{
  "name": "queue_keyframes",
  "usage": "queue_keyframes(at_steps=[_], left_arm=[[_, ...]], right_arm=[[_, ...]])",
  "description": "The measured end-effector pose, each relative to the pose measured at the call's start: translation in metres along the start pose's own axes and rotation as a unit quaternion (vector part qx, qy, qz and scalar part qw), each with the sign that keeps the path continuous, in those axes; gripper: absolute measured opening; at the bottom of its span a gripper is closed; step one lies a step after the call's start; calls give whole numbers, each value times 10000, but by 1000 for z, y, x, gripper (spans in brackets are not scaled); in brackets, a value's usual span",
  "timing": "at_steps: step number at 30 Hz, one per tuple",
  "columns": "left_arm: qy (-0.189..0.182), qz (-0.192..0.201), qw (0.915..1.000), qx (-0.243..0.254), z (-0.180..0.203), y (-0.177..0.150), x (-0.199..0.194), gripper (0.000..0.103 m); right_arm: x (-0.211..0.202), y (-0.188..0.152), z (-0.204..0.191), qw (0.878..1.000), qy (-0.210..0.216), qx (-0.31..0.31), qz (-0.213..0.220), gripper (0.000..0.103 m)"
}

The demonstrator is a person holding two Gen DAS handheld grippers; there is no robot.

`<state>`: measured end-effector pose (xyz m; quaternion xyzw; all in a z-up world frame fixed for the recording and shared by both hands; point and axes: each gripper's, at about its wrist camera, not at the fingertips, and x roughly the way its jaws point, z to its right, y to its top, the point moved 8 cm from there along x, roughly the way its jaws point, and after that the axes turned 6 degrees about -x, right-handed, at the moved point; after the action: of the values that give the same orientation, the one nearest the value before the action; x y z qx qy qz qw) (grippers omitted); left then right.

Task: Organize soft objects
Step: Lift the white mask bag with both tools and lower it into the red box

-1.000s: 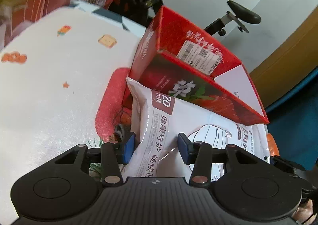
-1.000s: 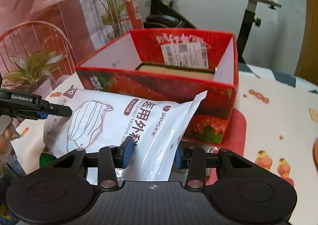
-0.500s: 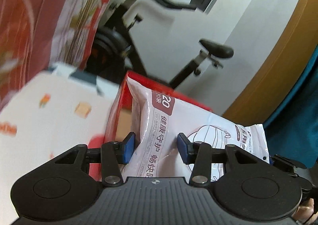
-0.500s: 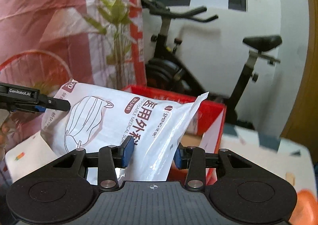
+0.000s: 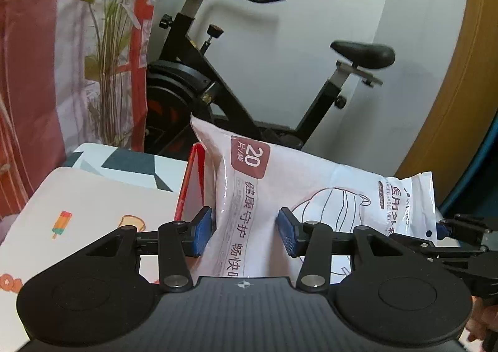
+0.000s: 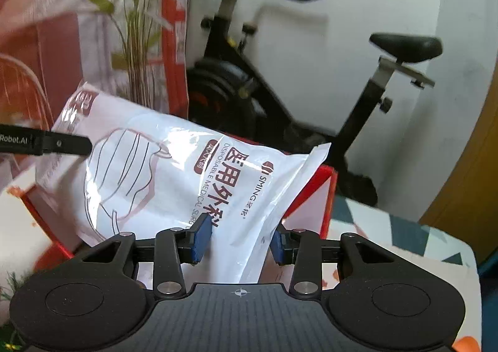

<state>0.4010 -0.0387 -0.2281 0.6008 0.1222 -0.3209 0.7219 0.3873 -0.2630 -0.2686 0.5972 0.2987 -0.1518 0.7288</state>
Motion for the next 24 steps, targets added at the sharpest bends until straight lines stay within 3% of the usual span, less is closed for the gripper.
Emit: queue_keyframes(at_steps=[5, 10, 13, 18, 24], left_arm=[[170, -211, 9991, 334, 0, -2, 16, 49], [306, -605, 9954, 670, -2, -9, 34, 49], [198, -819, 9939, 715, -2, -14, 41, 35], [350, -1230, 9860, 1069, 3, -31, 58, 29], [394, -1767, 9770, 1129, 2, -47, 77, 28]], right_arm=[[23, -7, -5, 9993, -114, -189, -307, 36], [37, -18, -10, 9966, -244, -375, -693, 20], [42, -22, -14, 9951, -253, -496, -812, 13], [47, -24, -18, 9946, -167, -473, -913, 12], [50, -26, -15, 9947, 18, -307, -981, 12]])
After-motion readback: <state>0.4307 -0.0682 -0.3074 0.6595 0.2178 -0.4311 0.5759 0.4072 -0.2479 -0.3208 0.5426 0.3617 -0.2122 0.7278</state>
